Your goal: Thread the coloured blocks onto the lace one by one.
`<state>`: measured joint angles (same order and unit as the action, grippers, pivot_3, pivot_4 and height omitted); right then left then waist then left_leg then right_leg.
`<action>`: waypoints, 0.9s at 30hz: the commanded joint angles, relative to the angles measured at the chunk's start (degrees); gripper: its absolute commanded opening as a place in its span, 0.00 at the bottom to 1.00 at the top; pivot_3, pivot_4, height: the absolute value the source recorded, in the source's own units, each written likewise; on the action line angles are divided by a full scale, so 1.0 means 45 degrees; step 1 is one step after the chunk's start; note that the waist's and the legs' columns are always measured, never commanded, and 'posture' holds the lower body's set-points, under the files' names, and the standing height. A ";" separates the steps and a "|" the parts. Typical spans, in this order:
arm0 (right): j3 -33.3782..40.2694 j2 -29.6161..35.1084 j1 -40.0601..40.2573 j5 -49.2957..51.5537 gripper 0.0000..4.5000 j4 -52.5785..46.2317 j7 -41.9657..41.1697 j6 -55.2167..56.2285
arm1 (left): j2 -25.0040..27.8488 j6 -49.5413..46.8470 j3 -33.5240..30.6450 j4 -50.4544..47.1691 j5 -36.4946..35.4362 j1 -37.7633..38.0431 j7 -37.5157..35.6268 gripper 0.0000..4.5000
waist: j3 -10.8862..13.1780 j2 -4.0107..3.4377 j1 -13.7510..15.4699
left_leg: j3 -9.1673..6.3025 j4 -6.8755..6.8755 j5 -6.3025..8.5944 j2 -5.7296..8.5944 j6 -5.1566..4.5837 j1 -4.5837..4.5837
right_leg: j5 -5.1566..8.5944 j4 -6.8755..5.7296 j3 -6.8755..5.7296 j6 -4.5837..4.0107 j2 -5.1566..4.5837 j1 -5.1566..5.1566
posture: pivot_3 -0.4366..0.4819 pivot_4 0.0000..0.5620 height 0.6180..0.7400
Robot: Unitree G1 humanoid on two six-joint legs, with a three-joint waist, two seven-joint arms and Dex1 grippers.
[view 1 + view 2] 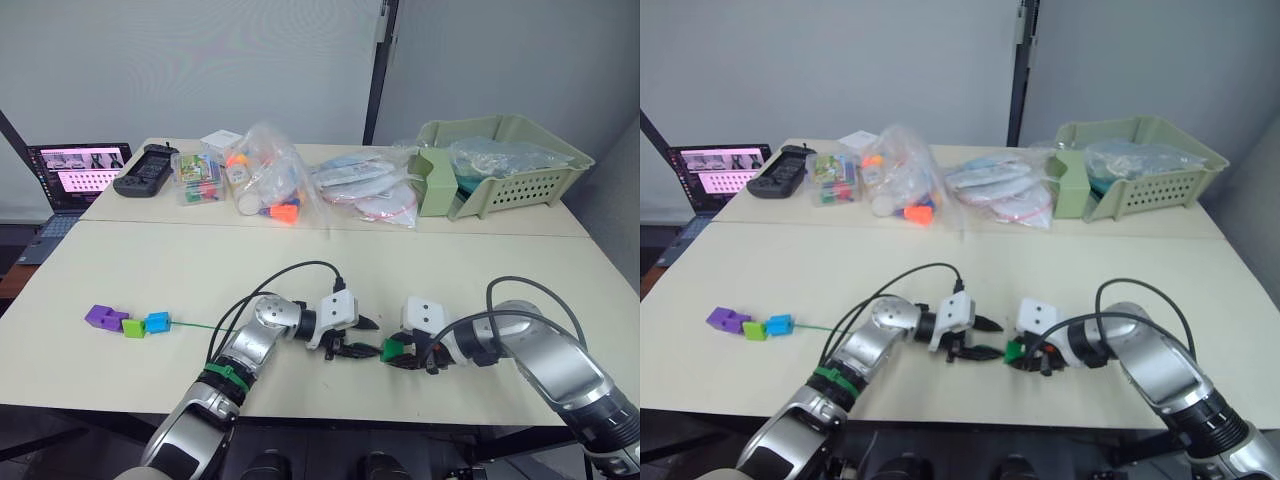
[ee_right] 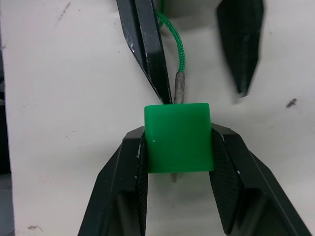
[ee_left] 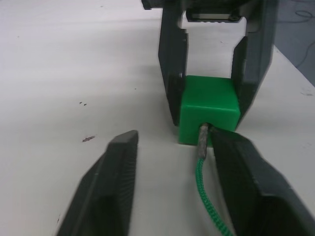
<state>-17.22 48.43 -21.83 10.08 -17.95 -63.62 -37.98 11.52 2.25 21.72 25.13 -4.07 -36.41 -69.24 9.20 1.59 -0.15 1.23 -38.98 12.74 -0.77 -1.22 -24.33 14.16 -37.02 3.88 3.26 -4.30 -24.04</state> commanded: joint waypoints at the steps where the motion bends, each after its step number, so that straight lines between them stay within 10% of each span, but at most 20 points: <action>1: -0.0009 -0.0090 -0.0091 -0.0002 0.26 -0.0184 0.0077 0.0133 | 0.0307 0.0532 0.0243 -0.0697 0.0386 -0.0019 0.0023 0.73 | 0.0000 0.0000 0.0003 | 0.0000 0.0000 0.0000 0.0001 0.0000 -0.0001 | 0.0000 0.0001 -0.0001 0.0000 -0.0001 0.0001 | 0.48 0.27 0.95; 11: -0.0108 -0.0177 -0.0158 -0.0061 0.26 -0.0105 0.0087 0.0185 | 0.1026 0.0083 0.0119 -0.1381 0.0131 0.0293 -0.0279 0.73 | 0.0000 -0.0001 -0.0036 | -0.0001 0.0000 0.0000 -0.0002 0.0000 0.0001 | 0.0000 -0.0007 -0.0001 0.0000 0.0001 -0.0001 | 0.48 0.27 0.95; 21: -0.0092 -0.0219 -0.0163 -0.0071 0.26 -0.0082 0.0120 0.0149 | 0.0938 -0.0191 0.0142 -0.1389 -0.0133 0.0153 -0.0479 0.02 | 0.0000 -0.0001 -0.0078 | -0.0001 0.0001 0.0000 -0.0003 0.0000 0.0001 | 0.0000 -0.0009 0.0000 -0.0001 0.0004 -0.0002 | 0.48 0.27 0.95; 27: -0.0072 -0.0212 -0.0158 -0.0048 0.26 -0.0137 0.0153 0.0113 | 0.0549 -0.0017 0.0330 -0.1037 0.0013 0.0019 -0.0451 0.00 | 0.0000 -0.0001 -0.0083 | -0.0001 0.0001 0.0000 -0.0003 0.0000 0.0002 | 0.0000 -0.0009 -0.0001 0.0000 0.0004 -0.0002 | 0.48 0.27 0.95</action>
<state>-17.57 47.65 -21.99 9.85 -17.89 -63.10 -37.47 14.69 1.11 22.72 20.96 -3.65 -35.33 -71.12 9.20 1.59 -0.53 1.23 -38.98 12.74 -0.79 -1.23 -24.32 14.16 -37.06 3.87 3.26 -4.28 -24.05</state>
